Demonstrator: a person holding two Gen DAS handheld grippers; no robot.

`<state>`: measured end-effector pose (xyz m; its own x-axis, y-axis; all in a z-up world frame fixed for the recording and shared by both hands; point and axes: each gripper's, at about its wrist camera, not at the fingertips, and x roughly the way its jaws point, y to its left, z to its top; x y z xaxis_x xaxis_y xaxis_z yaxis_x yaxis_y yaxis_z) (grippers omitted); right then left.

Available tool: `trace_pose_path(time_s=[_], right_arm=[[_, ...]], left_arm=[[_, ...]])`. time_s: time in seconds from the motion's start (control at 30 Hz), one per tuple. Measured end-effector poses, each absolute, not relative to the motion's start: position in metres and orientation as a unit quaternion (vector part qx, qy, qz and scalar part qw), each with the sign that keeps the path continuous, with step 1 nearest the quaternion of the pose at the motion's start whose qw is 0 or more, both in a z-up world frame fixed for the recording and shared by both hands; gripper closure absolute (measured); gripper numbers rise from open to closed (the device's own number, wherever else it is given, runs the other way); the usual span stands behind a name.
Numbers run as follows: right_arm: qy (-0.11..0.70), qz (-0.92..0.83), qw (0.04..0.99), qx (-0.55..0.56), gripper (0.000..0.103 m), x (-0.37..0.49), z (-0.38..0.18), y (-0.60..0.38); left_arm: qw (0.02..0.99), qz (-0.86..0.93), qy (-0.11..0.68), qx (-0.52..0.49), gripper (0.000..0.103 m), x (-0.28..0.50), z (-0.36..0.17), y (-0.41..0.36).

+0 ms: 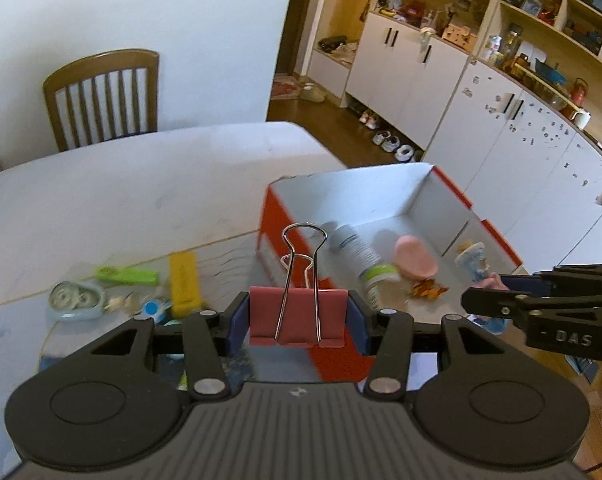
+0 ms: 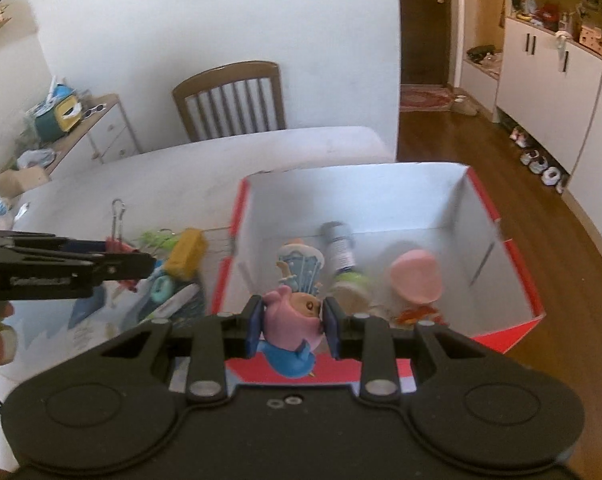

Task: Organize rigid objects
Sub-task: 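Carry the binder clip with the left gripper while the right gripper carries the pig figure into the box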

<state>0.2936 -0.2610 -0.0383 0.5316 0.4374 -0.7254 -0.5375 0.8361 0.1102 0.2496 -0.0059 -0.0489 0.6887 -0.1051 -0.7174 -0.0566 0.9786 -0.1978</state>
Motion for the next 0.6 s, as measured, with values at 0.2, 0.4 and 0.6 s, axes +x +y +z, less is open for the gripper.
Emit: trace_pose_path(time_s=[0.2,0.4,0.6], right_arm=[[0.394,0.273,0.875,-0.069,0.072,0.316,-0.041,-0.283],[0.402,0.267,0.873,-0.076,0.072,0.34,-0.05,-0.302],[0.413,0.269,0.866,-0.084,0.072,0.365,-0.06,-0.32]], left_arm=[[0.914,-0.02,0.394,-0.091,0.054,0.276,-0.046,-0.038],[0.911,-0.021,0.405,-0.074,0.054,0.305,-0.055,-0.07],[0.905,-0.014,0.421,-0.065,0.054,0.333,-0.071,-0.091]])
